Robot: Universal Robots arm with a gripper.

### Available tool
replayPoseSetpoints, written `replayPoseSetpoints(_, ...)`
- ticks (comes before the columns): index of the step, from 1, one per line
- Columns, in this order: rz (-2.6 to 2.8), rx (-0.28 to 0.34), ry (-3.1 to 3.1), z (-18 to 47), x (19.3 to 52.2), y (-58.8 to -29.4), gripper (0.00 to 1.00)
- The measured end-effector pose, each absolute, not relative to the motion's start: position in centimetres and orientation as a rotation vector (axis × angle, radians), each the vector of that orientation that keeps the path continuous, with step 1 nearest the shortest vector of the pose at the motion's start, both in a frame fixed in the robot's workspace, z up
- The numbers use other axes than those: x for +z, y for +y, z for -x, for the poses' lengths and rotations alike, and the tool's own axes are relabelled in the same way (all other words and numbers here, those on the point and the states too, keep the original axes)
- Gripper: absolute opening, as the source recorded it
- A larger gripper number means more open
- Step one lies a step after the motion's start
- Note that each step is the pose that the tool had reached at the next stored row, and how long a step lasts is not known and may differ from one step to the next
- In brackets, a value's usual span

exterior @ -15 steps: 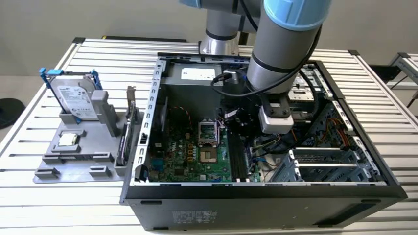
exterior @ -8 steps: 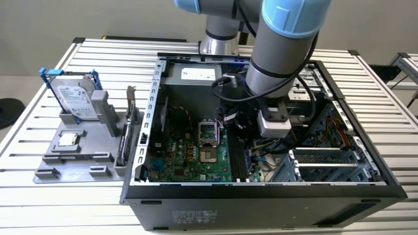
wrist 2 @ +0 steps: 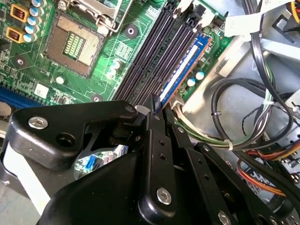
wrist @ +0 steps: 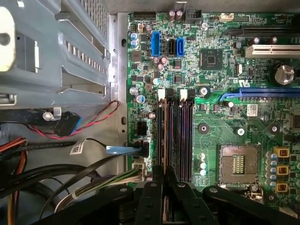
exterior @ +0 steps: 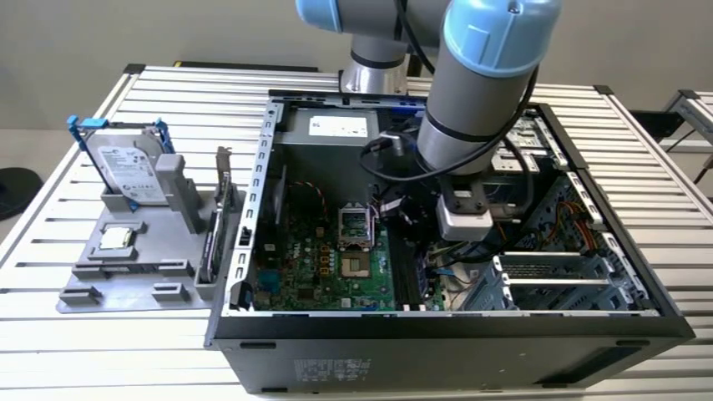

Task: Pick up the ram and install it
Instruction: 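Insert the ram into the slot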

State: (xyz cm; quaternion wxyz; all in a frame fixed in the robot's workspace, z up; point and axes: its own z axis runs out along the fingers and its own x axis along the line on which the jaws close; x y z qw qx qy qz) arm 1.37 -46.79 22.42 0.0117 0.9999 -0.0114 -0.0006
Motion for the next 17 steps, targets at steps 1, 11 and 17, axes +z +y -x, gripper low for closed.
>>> replayPoseSetpoints(1, -3.119, -0.002, -0.035, -1.37, 22.40, -46.79, 0.00)
replayPoseSetpoints(11, -3.134, -0.003, -0.036, -1.37, 22.26, -46.56, 0.00)
replayPoseSetpoints(17, -3.135, -0.003, -0.036, -1.59, 22.19, -46.56, 0.00)
